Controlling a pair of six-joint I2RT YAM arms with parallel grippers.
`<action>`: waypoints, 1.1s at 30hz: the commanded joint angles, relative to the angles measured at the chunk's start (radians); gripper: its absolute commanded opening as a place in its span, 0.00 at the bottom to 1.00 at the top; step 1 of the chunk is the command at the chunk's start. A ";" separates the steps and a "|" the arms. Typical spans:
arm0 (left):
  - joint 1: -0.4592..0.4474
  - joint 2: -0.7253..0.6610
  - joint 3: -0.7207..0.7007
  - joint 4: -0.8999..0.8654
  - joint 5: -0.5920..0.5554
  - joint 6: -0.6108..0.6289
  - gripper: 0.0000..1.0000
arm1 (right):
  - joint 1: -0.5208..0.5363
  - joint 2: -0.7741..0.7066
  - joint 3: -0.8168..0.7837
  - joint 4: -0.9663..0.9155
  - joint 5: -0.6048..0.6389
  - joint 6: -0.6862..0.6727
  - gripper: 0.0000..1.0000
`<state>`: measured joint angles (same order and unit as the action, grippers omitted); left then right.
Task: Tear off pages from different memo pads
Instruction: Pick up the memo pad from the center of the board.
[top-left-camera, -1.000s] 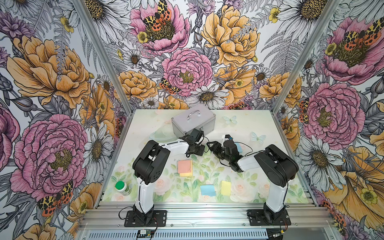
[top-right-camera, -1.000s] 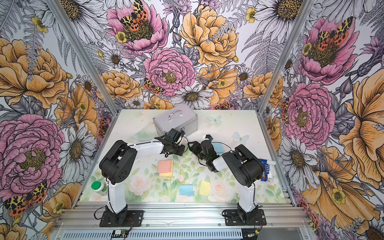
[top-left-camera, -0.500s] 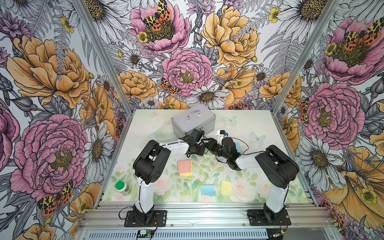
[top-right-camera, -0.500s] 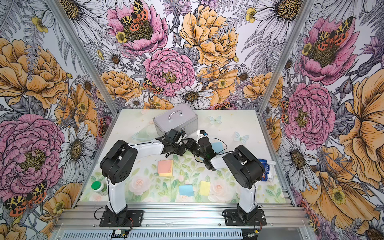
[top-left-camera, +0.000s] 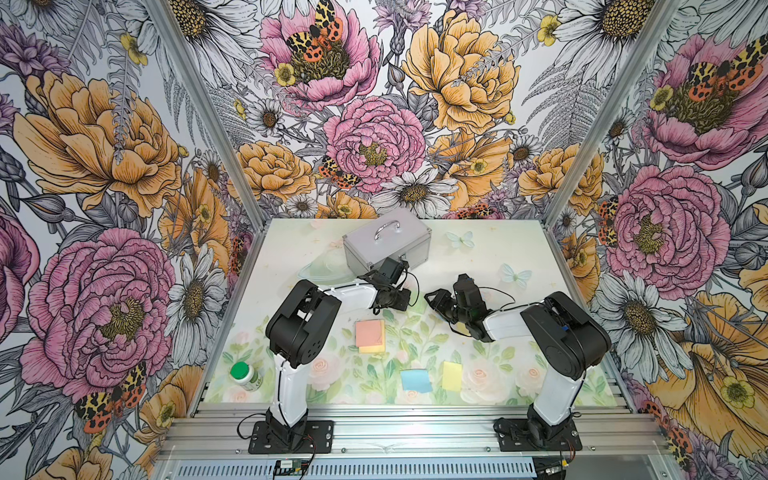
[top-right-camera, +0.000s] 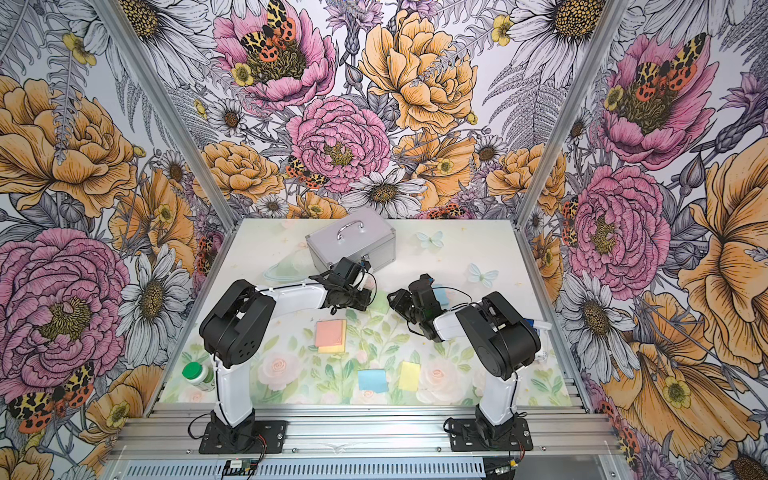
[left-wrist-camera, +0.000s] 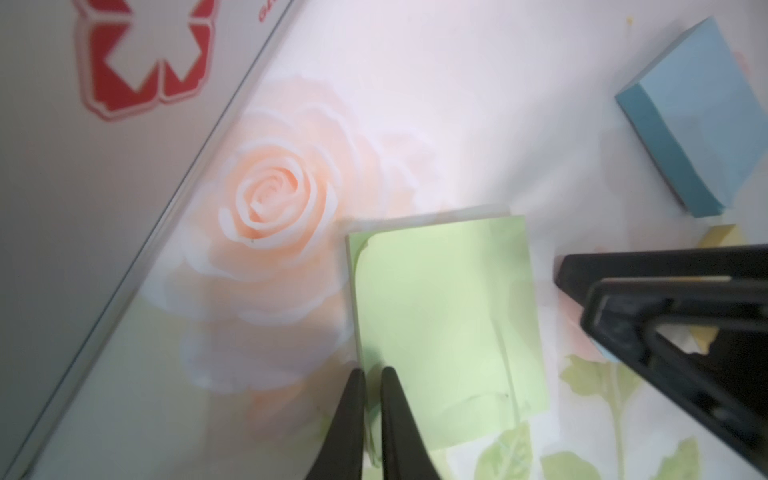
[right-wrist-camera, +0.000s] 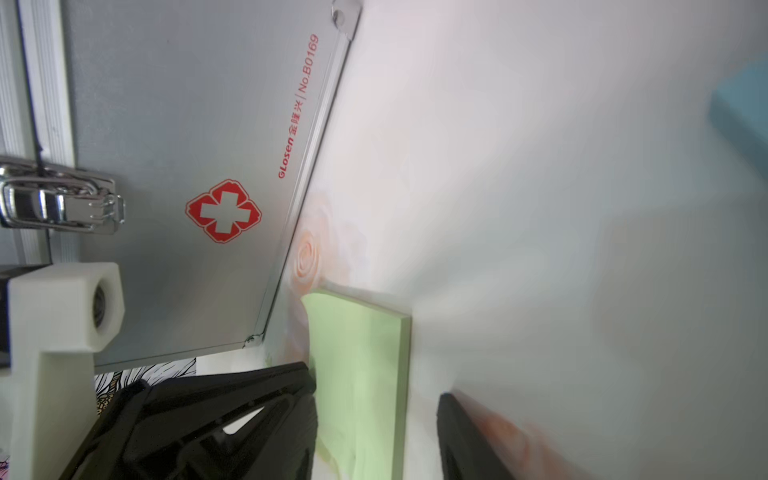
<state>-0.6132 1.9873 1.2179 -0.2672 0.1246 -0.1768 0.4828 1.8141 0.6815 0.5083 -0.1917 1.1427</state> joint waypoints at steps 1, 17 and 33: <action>0.003 0.094 -0.061 -0.153 0.016 0.004 0.11 | -0.005 0.023 0.000 -0.106 0.029 -0.011 0.50; 0.024 0.117 -0.068 -0.145 0.038 0.010 0.08 | -0.011 0.314 0.105 0.276 -0.247 0.201 0.51; 0.038 0.132 -0.055 -0.140 0.064 0.011 0.06 | 0.005 0.106 0.044 0.018 -0.325 -0.071 0.50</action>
<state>-0.5789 2.0033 1.2213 -0.2485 0.2119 -0.1768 0.4854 1.9415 0.7269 0.6773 -0.4881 1.1595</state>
